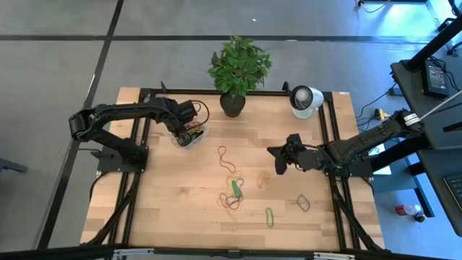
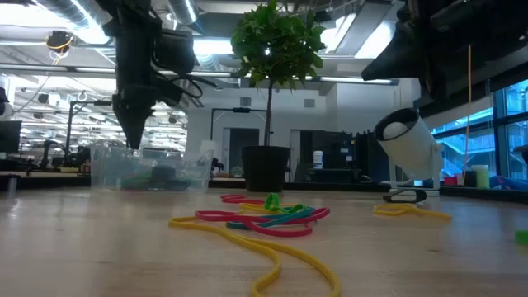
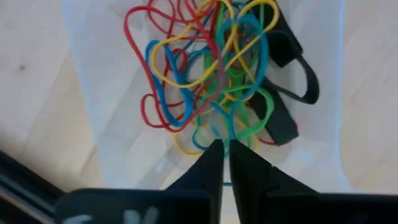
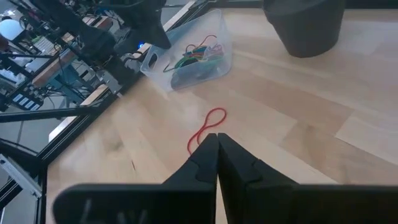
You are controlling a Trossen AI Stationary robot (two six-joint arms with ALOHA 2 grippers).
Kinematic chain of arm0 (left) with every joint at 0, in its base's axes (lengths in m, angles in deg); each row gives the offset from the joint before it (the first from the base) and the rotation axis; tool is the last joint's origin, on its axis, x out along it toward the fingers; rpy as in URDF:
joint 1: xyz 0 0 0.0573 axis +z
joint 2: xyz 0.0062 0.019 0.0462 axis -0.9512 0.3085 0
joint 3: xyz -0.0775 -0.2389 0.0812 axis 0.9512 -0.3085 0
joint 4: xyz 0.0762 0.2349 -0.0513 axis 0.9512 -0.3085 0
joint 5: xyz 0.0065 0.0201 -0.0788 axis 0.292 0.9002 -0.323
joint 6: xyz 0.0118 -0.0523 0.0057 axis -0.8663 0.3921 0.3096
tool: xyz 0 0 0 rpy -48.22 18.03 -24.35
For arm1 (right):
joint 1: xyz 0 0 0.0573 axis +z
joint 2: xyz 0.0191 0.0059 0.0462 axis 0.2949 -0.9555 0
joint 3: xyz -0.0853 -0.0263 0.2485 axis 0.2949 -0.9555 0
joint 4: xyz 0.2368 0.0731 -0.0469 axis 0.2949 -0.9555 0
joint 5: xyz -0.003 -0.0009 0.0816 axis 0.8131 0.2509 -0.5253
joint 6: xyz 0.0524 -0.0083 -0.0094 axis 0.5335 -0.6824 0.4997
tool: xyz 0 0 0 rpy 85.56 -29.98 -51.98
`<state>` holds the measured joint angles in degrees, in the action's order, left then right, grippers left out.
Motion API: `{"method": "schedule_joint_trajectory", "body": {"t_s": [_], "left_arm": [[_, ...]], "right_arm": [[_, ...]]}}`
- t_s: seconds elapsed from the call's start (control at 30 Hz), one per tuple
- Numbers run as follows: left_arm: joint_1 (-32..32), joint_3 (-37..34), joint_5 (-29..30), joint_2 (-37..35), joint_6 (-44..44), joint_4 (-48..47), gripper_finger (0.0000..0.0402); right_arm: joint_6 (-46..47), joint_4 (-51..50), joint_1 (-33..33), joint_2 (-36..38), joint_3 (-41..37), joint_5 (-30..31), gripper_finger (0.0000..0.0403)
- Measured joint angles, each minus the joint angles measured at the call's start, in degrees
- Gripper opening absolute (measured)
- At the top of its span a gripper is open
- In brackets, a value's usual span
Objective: Pick and place rubber bands into bin
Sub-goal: Put the blue rubber band into the transparent bin, then put the green rubber band into the transparent bin
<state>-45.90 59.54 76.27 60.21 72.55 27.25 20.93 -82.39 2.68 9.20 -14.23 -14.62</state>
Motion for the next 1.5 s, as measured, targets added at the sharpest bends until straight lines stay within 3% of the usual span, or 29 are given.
{"method": "schedule_joint_trajectory", "body": {"t_s": [0.27,0.43,0.7,0.87,0.97,1.23,1.5], "left_arm": [[0.0,0.1,2.7,0.0,1.3,-0.3,0.0094],[-1.1,3.3,1.2,-1.7,4.0,1.9,0.0108],[-10.4,5.3,0.5,-8.3,9.3,17.2,0.0063],[-18.9,5.3,1.3,-7.8,8.5,30.4,0.0007],[-23.3,5.3,1.4,-5.6,7.0,37.8,0.0006],[-32.2,5.2,3.6,2.5,12.0,52.2,0.0002],[-39.6,5.2,9.3,13.5,11.9,62.1,0.0001]], "right_arm": [[-0.1,0.0,-1.8,0.0,0.0,0.0,0.0006],[-0.2,0.0,-2.1,0.0,0.0,0.0,0.0012],[-0.5,-2.3,-2.1,0.1,0.0,-0.5,0.0017],[-5.6,-3.3,-2.1,1.1,0.0,-9.2,0.0004],[-7.1,-7.2,-2.0,3.4,0.0,-14.1,0.0006],[-12.2,-20.0,-1.9,11.8,0.0,-20.0,0.0009],[-10.8,-31.2,2.0,16.0,0.0,-20.3,0.0009]]}}
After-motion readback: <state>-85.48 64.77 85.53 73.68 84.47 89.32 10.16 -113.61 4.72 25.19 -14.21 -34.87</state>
